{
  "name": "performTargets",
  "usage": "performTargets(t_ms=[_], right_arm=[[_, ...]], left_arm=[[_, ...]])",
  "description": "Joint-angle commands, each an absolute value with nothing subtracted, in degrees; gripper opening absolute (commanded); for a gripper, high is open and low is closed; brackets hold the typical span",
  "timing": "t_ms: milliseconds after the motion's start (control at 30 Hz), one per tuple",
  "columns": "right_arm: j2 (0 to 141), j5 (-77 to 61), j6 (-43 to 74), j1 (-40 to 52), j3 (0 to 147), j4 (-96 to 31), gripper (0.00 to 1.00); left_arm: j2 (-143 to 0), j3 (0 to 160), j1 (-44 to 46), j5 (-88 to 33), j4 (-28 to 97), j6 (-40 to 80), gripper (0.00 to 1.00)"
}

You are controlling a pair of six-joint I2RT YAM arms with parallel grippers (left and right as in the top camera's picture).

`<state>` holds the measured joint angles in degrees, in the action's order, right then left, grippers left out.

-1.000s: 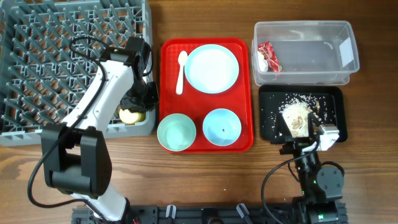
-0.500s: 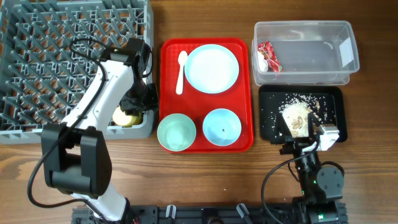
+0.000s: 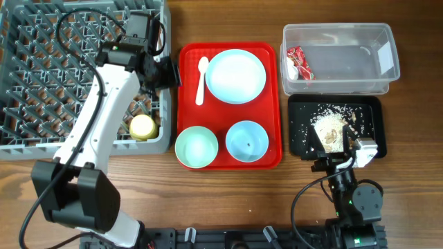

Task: Sort waste into correct bins and load items into the dishwasher rack

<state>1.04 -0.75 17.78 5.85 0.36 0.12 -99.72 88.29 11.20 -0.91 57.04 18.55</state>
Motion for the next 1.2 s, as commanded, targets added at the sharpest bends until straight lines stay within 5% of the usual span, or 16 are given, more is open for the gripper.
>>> performTargets(t_ms=[0,233,600,933,967,1000,1067,1167], right_arm=[[0.3,0.4,18.2,6.1,0.3,0.5,1.0],[0.3,0.4,18.2,6.1,0.3,0.5,1.0],[0.3,0.4,18.2,6.1,0.3,0.5,1.0],[0.3,0.4,18.2,6.1,0.3,0.5,1.0],[0.3,0.4,18.2,6.1,0.3,0.5,1.0],[0.3,0.4,18.2,6.1,0.3,0.5,1.0],[0.3,0.4,18.2,6.1,0.3,0.5,1.0],[0.3,0.4,18.2,6.1,0.3,0.5,1.0]], left_arm=[[-103.6,87.0,11.1,4.2,52.0,18.5,0.56],[-108.6,86.8,11.1,4.2,50.4,18.5,0.49],[-109.9,86.0,11.1,4.7,53.6,18.5,0.04],[-109.9,86.0,11.1,5.1,57.9,18.5,0.04],[-109.9,86.0,11.1,5.3,57.6,18.5,0.08],[-109.9,86.0,11.1,5.4,57.2,18.5,0.31],[-109.9,86.1,11.1,5.4,56.4,18.5,1.0],[-108.7,87.0,11.1,5.7,58.5,18.5,1.0]])
